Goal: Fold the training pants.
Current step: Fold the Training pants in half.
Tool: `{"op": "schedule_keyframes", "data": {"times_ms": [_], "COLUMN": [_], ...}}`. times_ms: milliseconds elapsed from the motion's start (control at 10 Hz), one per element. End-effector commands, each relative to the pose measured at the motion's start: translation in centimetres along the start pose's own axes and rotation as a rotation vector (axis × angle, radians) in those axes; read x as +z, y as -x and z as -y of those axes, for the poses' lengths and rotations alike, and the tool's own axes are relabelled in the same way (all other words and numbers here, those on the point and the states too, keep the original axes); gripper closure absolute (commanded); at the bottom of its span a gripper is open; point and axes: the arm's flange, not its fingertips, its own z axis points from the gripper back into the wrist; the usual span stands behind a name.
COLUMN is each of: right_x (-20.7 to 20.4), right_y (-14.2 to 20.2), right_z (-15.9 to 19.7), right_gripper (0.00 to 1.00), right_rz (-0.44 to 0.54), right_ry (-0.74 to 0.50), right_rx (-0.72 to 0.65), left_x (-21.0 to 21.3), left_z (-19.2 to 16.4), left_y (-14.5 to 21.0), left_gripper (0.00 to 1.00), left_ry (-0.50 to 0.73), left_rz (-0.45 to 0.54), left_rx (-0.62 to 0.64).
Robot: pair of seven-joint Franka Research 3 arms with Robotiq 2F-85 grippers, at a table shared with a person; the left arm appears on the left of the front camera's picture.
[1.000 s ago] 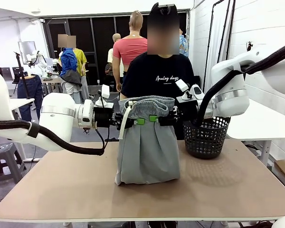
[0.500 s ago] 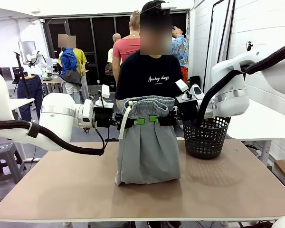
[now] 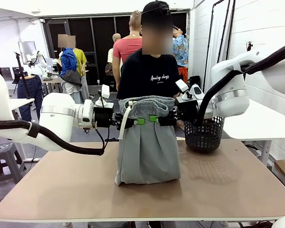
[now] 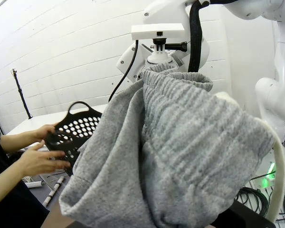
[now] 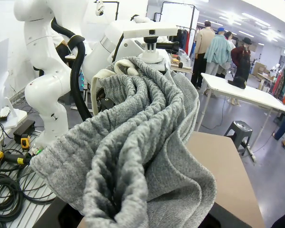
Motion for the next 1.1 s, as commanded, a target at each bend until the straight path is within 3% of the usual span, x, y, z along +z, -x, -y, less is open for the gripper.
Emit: {"op": "schedule_keyframes", "data": {"times_ms": [0,400,700,1000], "right_x": [-0.1,-0.6,-1.3,-0.8], "right_y": [-0.2,-2.4,-3.0,-2.6], "right_z": [0.4,3.7,8.0,6.4], "right_gripper": [1.00,1.00,1.00,1.00], "right_rz": [0.002,0.028,-0.014,-0.001], "right_ry": [-0.006,-0.094,-0.141,-0.072], "right_rx": [0.001,0.029,0.030,0.045], "left_x": [0.4,1.5,1.8,1.5], "left_z": [-0.6,-4.2,-7.7,-5.3], "left_y": [-0.3,-2.4,-3.2,-2.6], "left_gripper": [1.00,1.00,1.00,1.00], "left_ry": [-0.014,-0.113,-0.135,-0.091], "left_rz": [-0.002,-0.022,-0.052,-0.035], "left_rx": [-0.004,-0.062,-0.063,-0.068]}}
